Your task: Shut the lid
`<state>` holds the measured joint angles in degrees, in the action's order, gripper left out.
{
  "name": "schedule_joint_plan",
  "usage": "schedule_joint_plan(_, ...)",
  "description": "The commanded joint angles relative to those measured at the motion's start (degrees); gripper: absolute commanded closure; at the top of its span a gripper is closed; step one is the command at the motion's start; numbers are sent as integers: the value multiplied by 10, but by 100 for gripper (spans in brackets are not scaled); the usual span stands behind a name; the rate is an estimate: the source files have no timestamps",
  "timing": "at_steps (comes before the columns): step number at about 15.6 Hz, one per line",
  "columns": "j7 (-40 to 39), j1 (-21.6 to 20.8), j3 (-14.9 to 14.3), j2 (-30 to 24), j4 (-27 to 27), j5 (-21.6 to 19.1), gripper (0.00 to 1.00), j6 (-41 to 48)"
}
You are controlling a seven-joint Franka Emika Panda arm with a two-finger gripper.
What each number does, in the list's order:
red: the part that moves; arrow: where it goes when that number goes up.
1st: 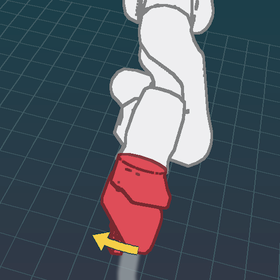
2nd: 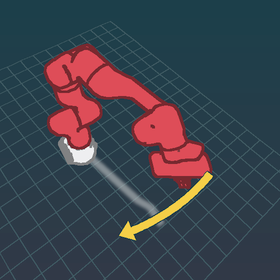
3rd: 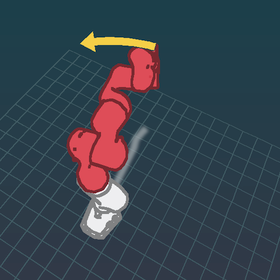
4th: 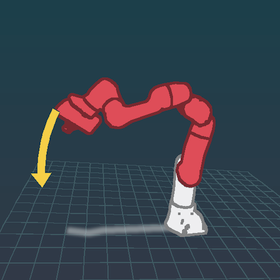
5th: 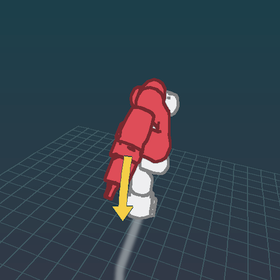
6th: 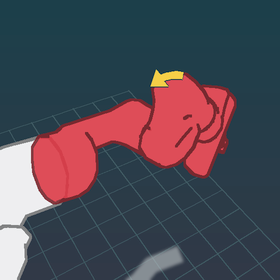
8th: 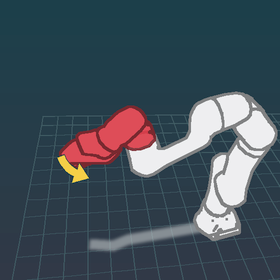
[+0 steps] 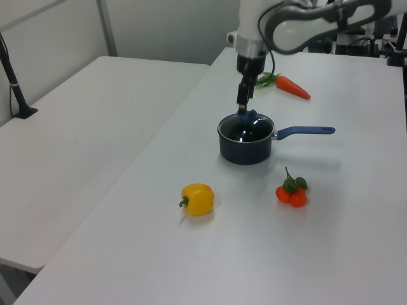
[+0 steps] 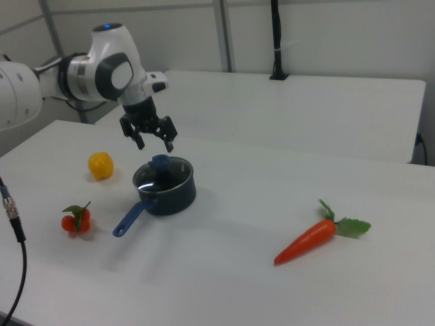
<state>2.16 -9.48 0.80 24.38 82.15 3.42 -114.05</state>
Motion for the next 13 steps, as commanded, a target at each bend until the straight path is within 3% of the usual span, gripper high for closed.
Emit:
schedule_joint_plan(1, 18, 2, -10, -106, 64, 5, 0, 68)
schedule_joint_plan(8, 11, 52, -10, -236, 116, 5, 0, 189)
schedule_joint_plan(13, 9, 64, -10, -248, 115, 4, 0, 208)
